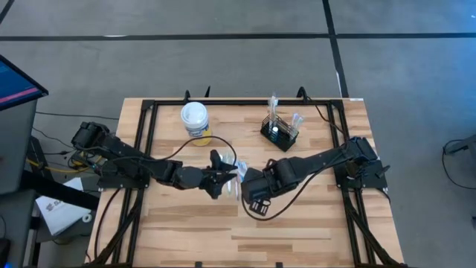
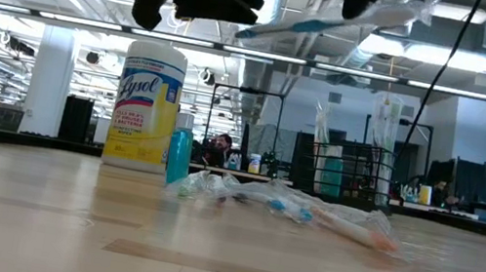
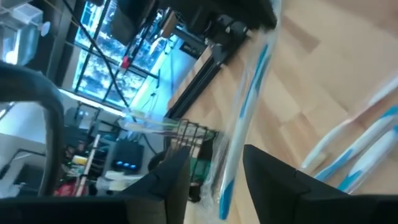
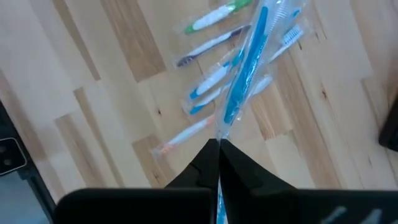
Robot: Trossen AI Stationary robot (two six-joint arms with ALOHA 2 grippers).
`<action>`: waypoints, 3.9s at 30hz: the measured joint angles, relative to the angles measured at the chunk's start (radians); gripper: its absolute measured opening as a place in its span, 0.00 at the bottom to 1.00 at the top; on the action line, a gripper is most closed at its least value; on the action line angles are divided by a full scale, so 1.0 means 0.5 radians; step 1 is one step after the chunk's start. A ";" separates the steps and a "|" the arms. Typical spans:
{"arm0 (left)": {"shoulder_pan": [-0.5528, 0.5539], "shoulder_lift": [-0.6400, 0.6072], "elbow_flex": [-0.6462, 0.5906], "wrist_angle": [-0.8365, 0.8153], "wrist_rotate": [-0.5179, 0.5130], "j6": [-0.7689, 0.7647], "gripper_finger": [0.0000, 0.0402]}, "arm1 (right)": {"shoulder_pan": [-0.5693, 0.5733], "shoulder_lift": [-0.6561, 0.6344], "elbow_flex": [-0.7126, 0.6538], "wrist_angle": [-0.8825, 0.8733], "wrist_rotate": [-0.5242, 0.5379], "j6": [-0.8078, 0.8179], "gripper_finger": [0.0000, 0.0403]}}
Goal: Pick & Place toothbrushing station
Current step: Put the right blue toothbrush into the black wire organizer
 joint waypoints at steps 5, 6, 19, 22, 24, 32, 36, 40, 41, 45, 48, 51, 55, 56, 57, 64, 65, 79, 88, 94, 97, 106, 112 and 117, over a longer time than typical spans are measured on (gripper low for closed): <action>0.000 0.000 0.000 0.000 -0.009 0.038 0.43 | -0.002 0.000 0.045 -0.001 0.001 -0.041 0.00; 0.000 0.000 0.000 0.000 -0.009 0.038 0.44 | -0.006 0.000 0.051 0.000 0.001 -0.050 0.00; 0.008 0.000 0.000 -0.014 -0.188 0.039 0.46 | -0.036 0.000 0.154 0.000 -0.002 -0.118 0.00; 0.008 0.000 0.000 -0.014 -0.192 0.038 0.43 | -0.037 0.000 0.156 0.002 -0.002 -0.134 0.00; 0.008 0.000 0.000 -0.014 -0.192 0.038 0.41 | -0.040 0.000 0.156 0.003 -0.002 -0.135 0.00; 0.008 0.000 0.000 -0.014 -0.191 0.038 0.32 | -0.050 0.000 0.156 0.016 -0.003 -0.150 0.00; 0.008 0.000 0.000 -0.014 -0.190 0.033 0.24 | -0.051 0.000 0.156 0.016 -0.003 -0.151 0.00; 0.008 0.000 0.000 -0.015 -0.189 0.033 0.13 | -0.051 0.000 0.156 0.015 -0.003 -0.156 0.00; 0.008 0.000 0.000 -0.029 -0.183 0.039 0.09 | -0.051 0.000 0.156 0.014 -0.003 -0.157 0.00; 0.005 0.005 -0.005 -0.051 -0.175 0.036 0.04 | -0.051 -0.005 0.156 0.007 -0.001 -0.197 0.00; 0.005 0.005 -0.005 -0.051 -0.227 0.028 0.04 | -0.052 -0.005 0.156 0.008 0.006 -0.247 0.00; 0.006 0.005 -0.005 -0.091 -0.261 -0.053 0.03 | -0.053 -0.005 0.156 0.007 0.064 -0.309 0.00; 0.008 0.004 -0.004 -0.117 -0.283 -0.139 0.03 | -0.046 -0.005 0.156 0.007 0.217 -0.317 0.00; 0.009 0.004 -0.004 -0.118 -0.291 -0.164 0.03 | -0.041 -0.012 0.154 0.005 0.252 -0.329 0.00; 0.008 0.004 -0.005 -0.115 -0.313 -0.181 0.03 | -0.032 -0.018 0.154 0.006 0.294 -0.343 0.00; 0.013 -0.006 -0.048 -0.075 -0.343 -0.322 0.03 | 0.048 -0.078 0.152 0.076 0.630 -0.385 0.00; 0.018 -0.006 -0.052 -0.075 -0.335 -0.344 0.03 | 0.067 -0.089 0.152 0.088 0.665 -0.397 0.00; 0.045 0.000 -0.069 -0.129 -0.447 -0.457 0.03 | 0.287 -0.125 0.154 0.121 1.233 -0.379 0.00; 0.125 -0.027 -0.067 -0.115 -0.455 -0.705 0.03 | 0.444 -0.140 0.114 -0.432 1.663 0.333 0.00; 0.134 -0.027 -0.067 -0.084 -0.452 -0.789 0.03 | 0.526 -0.173 -0.129 -0.465 1.779 0.640 0.00; 0.133 -0.060 -0.067 -0.074 -0.435 -0.826 0.03 | 0.540 -0.199 -0.294 -0.470 1.779 0.839 0.00; 0.143 -0.146 -0.066 -0.050 -0.268 -0.971 0.03 | 0.684 -0.443 -0.813 -0.345 1.981 1.466 0.00; 0.145 -0.136 -0.066 -0.011 -0.120 -1.019 0.03 | 0.820 -0.688 -1.185 0.063 2.200 1.510 0.00; 0.149 -0.135 -0.066 0.048 -0.037 -1.034 0.03 | 0.843 -0.872 -1.450 0.518 2.245 1.260 0.00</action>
